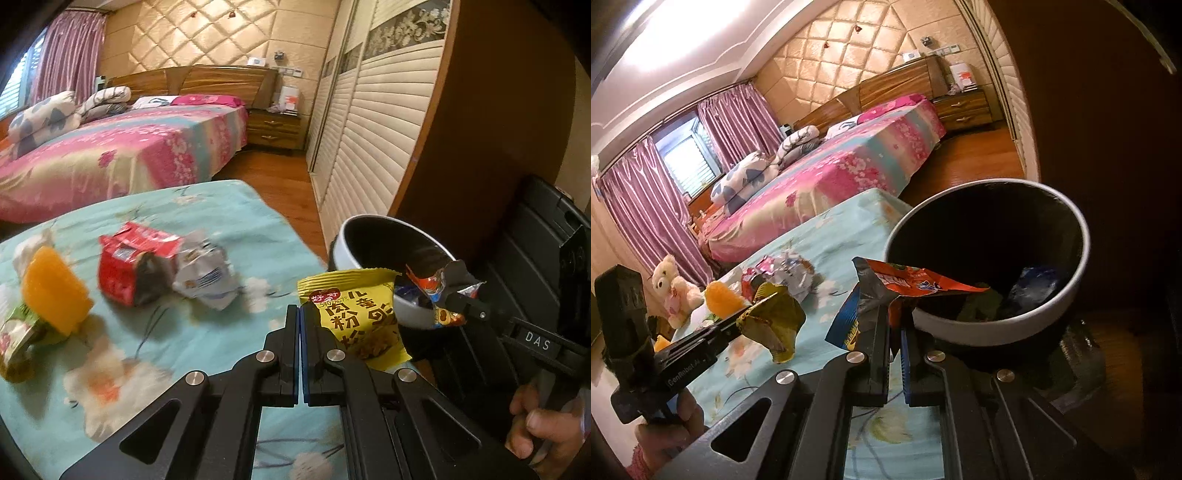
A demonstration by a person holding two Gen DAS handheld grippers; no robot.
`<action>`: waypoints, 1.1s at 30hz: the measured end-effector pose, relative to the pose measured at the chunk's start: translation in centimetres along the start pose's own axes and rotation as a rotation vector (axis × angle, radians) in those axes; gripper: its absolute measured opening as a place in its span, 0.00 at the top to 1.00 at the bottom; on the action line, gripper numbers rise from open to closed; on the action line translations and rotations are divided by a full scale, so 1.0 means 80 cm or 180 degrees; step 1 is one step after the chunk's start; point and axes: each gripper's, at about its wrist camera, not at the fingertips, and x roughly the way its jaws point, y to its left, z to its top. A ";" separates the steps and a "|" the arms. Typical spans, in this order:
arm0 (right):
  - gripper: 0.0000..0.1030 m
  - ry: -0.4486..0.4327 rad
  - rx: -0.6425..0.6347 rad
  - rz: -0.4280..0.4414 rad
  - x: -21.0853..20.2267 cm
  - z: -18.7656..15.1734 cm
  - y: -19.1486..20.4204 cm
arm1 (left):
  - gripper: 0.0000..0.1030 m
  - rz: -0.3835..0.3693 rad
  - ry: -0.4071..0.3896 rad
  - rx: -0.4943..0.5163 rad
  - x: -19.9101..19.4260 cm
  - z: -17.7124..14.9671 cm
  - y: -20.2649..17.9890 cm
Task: Collect trash
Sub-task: 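Carry both snack bags over the bin while both grippers open to drop them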
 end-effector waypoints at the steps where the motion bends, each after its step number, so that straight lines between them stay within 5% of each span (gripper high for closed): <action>1: 0.96 -0.0009 0.0011 -0.0015 0.000 0.002 -0.002 | 1.00 -0.0003 0.0002 0.0009 0.003 0.001 -0.004; 33: 0.94 0.0059 0.0229 -0.0288 0.021 0.043 -0.081 | 1.00 -0.0047 0.0132 0.0369 0.111 0.063 -0.075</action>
